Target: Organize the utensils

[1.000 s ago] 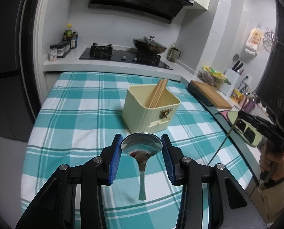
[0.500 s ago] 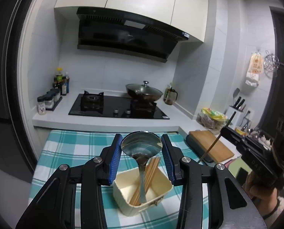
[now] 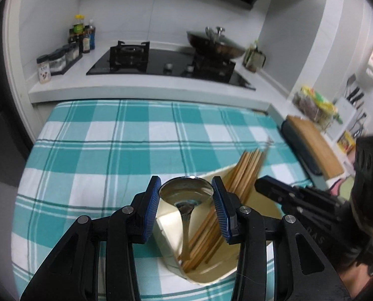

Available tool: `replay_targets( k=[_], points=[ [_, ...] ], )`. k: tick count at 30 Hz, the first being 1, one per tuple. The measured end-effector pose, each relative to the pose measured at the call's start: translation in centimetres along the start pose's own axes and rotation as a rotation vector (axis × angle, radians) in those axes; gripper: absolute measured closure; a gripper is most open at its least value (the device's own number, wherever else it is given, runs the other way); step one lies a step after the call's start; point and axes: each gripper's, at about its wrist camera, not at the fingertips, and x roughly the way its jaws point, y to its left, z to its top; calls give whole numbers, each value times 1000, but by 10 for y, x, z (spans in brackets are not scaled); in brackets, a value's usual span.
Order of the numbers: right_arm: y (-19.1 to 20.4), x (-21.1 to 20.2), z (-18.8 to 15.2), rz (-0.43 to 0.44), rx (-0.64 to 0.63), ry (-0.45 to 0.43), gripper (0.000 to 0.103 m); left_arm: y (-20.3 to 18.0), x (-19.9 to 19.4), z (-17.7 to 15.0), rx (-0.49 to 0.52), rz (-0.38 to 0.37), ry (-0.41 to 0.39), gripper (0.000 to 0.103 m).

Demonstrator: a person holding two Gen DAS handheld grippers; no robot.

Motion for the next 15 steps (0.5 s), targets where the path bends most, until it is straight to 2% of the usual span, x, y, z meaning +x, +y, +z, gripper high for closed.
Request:
replay_targets(
  k=[1,2,3,4,5,8,10,13,15],
  points=[
    [-4,4,0,-16,12,26,89,-2,-1,-1,16,18,4,57],
    [-7,5,1,-31,22,44,82,-3,-5,-4,32,33,0,47],
    [-8,2,-1,-46,23,44,60,-5,-13,-6,44,39,-16,35],
    [-7,-4,0,-54,19,23,46,-5,-26,-10,55,44,-45,29],
    [-6,-17,0,-63,7,-10,46,-5,-37,-13,62,51,-75,18],
    [-2,-58,-9,-83,-40,-87,44,-9,-83,-33,100,82,-168,3],
    [-1,-87,-18,-116,-64,-138,38,-15,-112,-53,125,131,-224,1],
    [7,-126,-36,-162,-99,-167,16,-26,-147,-87,133,245,-270,0],
    [15,-149,-57,-179,-115,-186,14,-34,-161,-114,139,257,-256,0]
  ],
)
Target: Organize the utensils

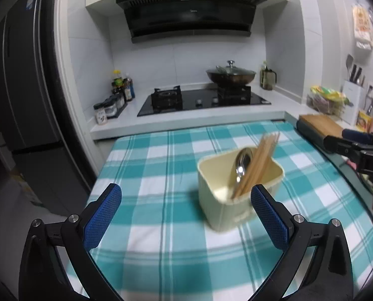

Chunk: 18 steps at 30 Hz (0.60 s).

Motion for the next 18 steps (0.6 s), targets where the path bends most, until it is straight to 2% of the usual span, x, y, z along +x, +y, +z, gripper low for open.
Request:
replay_targets(
  k=[4,6,12,18],
  points=[
    [15,-38,-41,-28,-20,32,13,-5,-35,-44,-62,-98,30,0],
    [23,-53,-63,-53,-32,36,13,-6,-47,-61,-95,-99,33,0],
    [32,-84,-121,-62,-16,64,13,-8,-74,-81,-79,47,18,0],
    [37,-114,-127,-67,-7,-7,13,-10,-98,-78,-44,123,-48,0]
  ],
)
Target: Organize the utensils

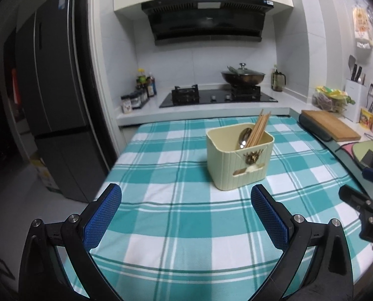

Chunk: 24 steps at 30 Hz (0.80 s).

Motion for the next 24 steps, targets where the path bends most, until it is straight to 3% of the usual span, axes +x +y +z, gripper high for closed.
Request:
replay_targets(
  k=[6,14,24],
  points=[
    [5,-18,7,23,14,-12,13,2,-5,-1,-30,-31,34,0],
    [22,-26,10,-69,-29,15,13,-3,-7,-1,-42,-102,86,0],
    [24,-29,10,-101,-24,16,13,-5,-9,-2,-47,-90,112,0]
  ],
)
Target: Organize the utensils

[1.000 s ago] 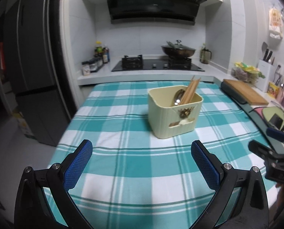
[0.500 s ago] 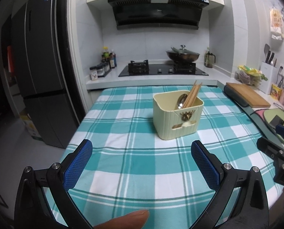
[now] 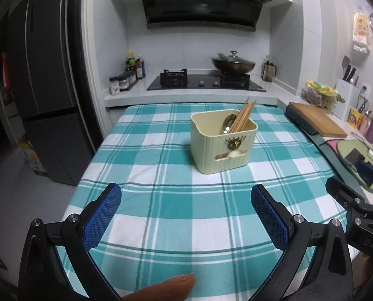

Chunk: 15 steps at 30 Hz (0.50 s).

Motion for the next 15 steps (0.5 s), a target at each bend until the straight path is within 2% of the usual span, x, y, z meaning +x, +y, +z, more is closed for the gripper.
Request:
replay_targets(
  k=[15],
  points=[
    [1,-5,1,-13,-1,-15,13,-5,0,0,29,31,-14,0]
  ],
)
